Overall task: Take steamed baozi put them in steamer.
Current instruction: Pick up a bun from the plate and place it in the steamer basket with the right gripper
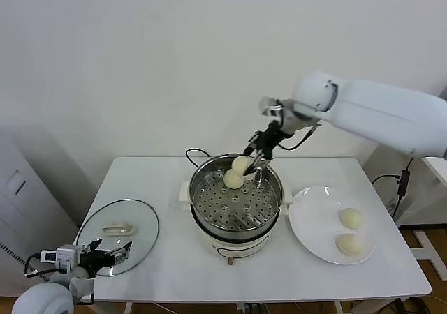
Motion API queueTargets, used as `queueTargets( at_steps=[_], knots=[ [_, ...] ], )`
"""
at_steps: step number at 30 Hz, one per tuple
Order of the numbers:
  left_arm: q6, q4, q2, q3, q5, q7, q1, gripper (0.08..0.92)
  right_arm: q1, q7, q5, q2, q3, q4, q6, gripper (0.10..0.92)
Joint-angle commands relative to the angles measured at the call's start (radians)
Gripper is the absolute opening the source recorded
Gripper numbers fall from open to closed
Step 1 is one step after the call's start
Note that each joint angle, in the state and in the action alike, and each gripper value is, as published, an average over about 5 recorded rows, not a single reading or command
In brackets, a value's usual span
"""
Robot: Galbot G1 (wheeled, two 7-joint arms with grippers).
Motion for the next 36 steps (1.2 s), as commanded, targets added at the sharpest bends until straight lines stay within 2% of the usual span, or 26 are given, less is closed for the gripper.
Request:
queueTargets(
  at_steps=[1,27,30,36],
  knots=[
    [0.001,0.002,0.0,0.0,0.0,0.0,0.001,0.823,-0.119,0.161,0.034,0.061,0.011,0.028,-0.073,0.518],
    [0.003,-0.003,-0.011,-0.001,0.001,-0.001,0.004,0.823,-0.285,0.244,-0.028,0.143,0.083,-0.066,-0.09,0.523],
    [0.002,-0.003,-0.011,-0.002,0.001,0.0,0.005,0.823,-0.281,0.241,-0.024,0.141,0.087,-0.066,-0.088,0.573],
    [0.001,-0.004,-0.01,-0.003,0.001,0.0,0.006,0.823,-0.222,0.192,-0.012,0.109,0.1,-0.059,-0.077,0.745]
  ],
)
